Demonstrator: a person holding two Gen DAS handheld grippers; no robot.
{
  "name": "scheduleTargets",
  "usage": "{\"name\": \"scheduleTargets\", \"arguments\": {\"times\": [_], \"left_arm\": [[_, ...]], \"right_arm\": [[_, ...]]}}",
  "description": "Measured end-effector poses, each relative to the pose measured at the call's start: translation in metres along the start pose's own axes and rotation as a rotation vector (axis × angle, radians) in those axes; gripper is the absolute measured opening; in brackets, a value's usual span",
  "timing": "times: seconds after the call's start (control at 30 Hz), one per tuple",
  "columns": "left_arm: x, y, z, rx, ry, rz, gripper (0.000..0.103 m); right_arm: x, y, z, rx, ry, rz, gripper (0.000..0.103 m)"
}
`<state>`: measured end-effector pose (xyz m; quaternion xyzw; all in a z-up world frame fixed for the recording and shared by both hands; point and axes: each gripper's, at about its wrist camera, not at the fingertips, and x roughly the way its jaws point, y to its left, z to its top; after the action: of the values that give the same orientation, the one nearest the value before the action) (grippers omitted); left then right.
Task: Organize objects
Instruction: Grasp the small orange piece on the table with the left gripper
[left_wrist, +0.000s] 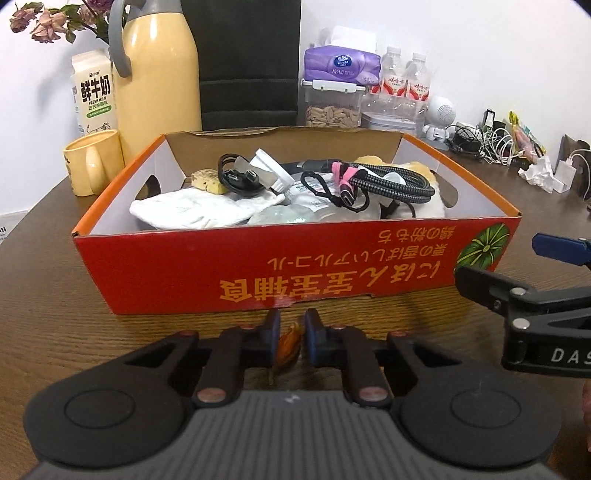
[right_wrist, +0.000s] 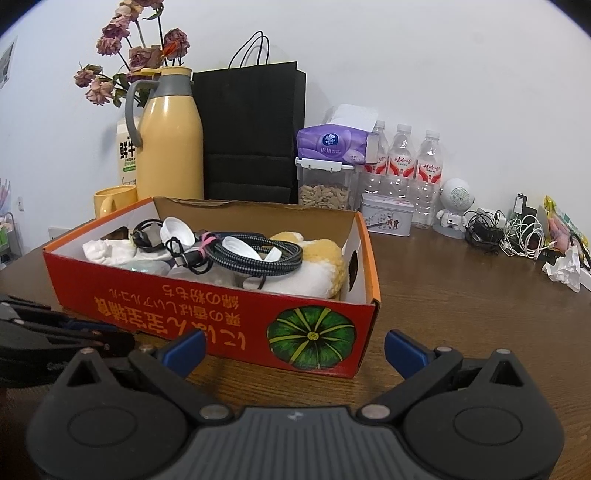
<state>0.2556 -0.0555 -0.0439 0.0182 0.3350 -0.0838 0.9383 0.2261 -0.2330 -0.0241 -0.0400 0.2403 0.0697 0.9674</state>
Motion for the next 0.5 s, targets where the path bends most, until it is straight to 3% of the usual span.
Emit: {"name": "scheduleTargets", "arguments": {"times": [0.1, 0.17, 0.27, 0.4, 0.5], "left_arm": [[-0.003, 0.001, -0.002, -0.001, -0.004, -0.004, 0.014], [-0.006, 0.003, -0.004, -0.008, -0.008, 0.004, 0.019], [-0.016, 0.006, -0.008, -0.011, -0.033, 0.002, 0.051], [-0.022, 0.008, -0.013, 0.011, -0.043, -0.008, 0.052], [-0.015, 0.010, -0.013, 0.008, -0.008, -0.022, 0.045]], "right_arm": [[0.000, 0.001, -0.001, -0.004, 0.002, 0.000, 0.103], [0.000, 0.001, -0.002, -0.005, 0.002, -0.001, 0.103], [0.000, 0.001, -0.002, -0.005, 0.003, 0.000, 0.103], [0.000, 0.004, -0.004, -0.012, 0.008, 0.004, 0.103], [0.000, 0.005, -0.005, -0.015, 0.008, 0.006, 0.103]]}}
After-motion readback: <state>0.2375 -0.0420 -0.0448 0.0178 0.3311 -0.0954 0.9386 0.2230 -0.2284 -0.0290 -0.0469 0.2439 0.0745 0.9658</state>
